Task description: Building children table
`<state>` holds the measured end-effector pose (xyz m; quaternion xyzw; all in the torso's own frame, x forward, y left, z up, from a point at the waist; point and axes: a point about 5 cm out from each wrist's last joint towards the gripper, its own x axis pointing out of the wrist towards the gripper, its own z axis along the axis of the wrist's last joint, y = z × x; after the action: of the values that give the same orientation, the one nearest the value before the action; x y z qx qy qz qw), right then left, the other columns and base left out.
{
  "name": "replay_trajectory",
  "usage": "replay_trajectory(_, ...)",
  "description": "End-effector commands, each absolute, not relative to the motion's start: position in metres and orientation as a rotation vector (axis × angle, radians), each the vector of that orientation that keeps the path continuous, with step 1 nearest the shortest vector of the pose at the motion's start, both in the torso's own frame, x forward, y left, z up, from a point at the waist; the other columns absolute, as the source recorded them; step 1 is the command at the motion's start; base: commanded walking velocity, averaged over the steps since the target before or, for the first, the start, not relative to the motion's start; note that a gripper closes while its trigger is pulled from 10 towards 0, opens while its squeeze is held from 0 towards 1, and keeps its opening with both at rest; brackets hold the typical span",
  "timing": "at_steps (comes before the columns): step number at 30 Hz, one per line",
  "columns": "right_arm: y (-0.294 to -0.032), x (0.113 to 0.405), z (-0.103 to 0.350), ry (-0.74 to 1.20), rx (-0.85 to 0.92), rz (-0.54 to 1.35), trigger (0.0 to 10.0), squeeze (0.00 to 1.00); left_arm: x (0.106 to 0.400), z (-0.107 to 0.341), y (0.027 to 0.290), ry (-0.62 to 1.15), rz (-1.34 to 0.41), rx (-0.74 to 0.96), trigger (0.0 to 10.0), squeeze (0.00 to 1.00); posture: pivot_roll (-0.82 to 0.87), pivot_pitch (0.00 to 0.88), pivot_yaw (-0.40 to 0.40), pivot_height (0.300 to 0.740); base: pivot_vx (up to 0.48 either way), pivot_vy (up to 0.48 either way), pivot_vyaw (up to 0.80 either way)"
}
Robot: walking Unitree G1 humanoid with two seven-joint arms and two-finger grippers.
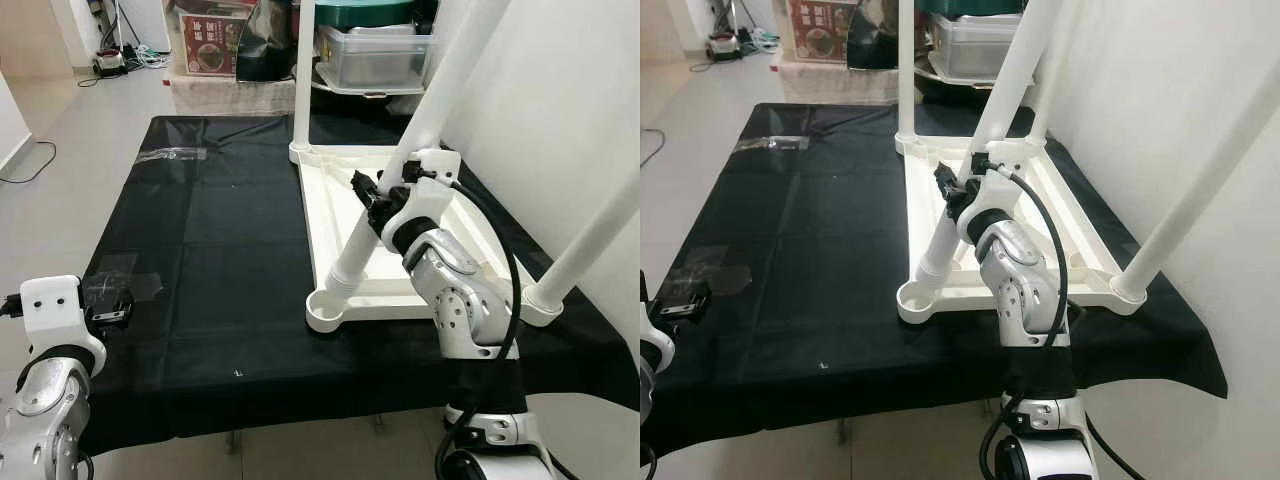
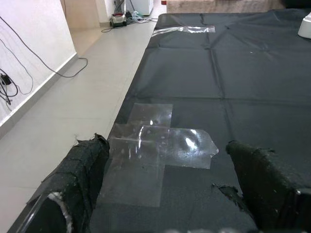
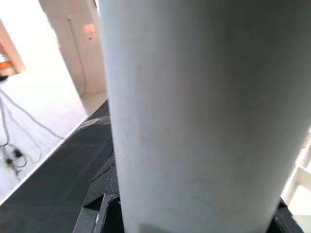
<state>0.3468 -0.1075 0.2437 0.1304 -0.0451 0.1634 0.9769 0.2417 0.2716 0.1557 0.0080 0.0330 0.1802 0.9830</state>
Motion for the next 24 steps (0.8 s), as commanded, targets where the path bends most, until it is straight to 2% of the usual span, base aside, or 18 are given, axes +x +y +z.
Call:
replay_trajectory(1, -0.106, 0.351, 0.254, -0.082, 0.329, 0.387, 10.0, 0.00, 0.243, 0.155, 0.270, 0.070, 0.327, 0.018, 10.0, 0.00, 0.05, 0.000, -0.059, 0.740, 0.000, 0.000, 0.00)
replay_trajectory(2, -0.106, 0.351, 0.254, -0.082, 0.329, 0.387, 10.0, 0.00, 0.243, 0.155, 0.270, 0.070, 0.327, 0.018, 10.0, 0.00, 0.05, 0.000, -0.059, 0.740, 0.000, 0.000, 0.00)
replay_trajectory(4, -0.101, 0.357, 0.277, -0.087, 0.442, 0.503, 10.0, 0.00, 0.248, 0.163, 0.256, 0.032, 0.170, 0.020, 10.0, 0.00, 0.05, 0.000, -0.057, 0.740, 0.000, 0.000, 0.00)
replay_trajectory(5, -0.101, 0.357, 0.277, -0.087, 0.442, 0.503, 10.0, 0.00, 0.248, 0.163, 0.256, 0.032, 0.170, 0.020, 10.0, 0.00, 0.05, 0.000, -0.057, 0.740, 0.000, 0.000, 0.00)
replay_trajectory(7, -0.093, 0.357, 0.295, -0.101, 0.494, 0.650, 10.0, 0.00, 0.249, 0.171, 0.232, -0.005, -0.064, 0.060, 10.0, 0.00, 0.05, 0.000, -0.057, 0.740, 0.000, 0.000, 0.00)
replay_trajectory(8, -0.093, 0.357, 0.295, -0.101, 0.494, 0.650, 10.0, 0.00, 0.249, 0.171, 0.232, -0.005, -0.064, 0.060, 10.0, 0.00, 0.05, 0.000, -0.057, 0.740, 0.000, 0.000, 0.00)
replay_trajectory(9, -0.088, 0.357, 0.304, -0.118, 0.493, 0.742, 10.0, 0.00, 0.245, 0.175, 0.215, -0.021, -0.237, 0.084, 10.0, 0.00, 0.05, 0.000, -0.056, 0.740, 0.000, 0.000, 0.00)
replay_trajectory(11, -0.086, 0.357, 0.309, -0.134, 0.480, 0.804, 10.0, 0.00, 0.241, 0.179, 0.207, -0.031, -0.329, 0.084, 10.0, 0.00, 0.06, 0.000, -0.057, 0.740, 0.000, 0.000, 0.00)
replay_trajectory(24, -0.078, 0.356, 0.315, -0.160, 0.465, 0.900, 10.0, 0.00, 0.230, 0.183, 0.194, -0.055, -0.488, 0.082, 10.0, 0.00, 0.08, 0.000, -0.061, 0.740, 0.000, 0.000, 0.00)
